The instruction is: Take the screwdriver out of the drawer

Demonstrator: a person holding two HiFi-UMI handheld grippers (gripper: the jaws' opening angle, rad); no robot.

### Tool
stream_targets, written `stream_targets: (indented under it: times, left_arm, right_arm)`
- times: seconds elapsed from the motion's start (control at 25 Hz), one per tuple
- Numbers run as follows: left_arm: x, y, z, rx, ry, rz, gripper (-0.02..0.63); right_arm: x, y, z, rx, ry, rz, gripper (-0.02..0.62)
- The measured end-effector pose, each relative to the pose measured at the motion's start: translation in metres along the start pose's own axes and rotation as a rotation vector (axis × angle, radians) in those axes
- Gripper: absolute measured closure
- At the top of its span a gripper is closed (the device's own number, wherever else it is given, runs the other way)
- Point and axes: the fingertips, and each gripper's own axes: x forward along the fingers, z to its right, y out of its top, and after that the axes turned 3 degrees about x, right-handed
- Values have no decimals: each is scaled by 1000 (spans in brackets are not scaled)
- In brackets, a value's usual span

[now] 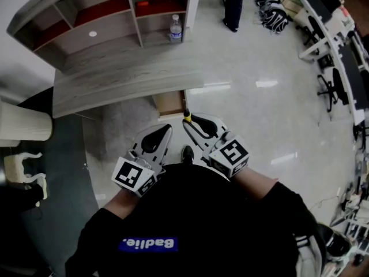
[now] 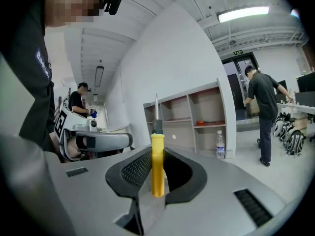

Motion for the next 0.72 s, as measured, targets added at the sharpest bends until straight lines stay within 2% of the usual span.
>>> stream_targets:
  times: [0.72]
  left_arm:
    - [0,-2,-4,-5,5,3,607]
  right_arm:
    - [5,-2,1,1,6,-2,500]
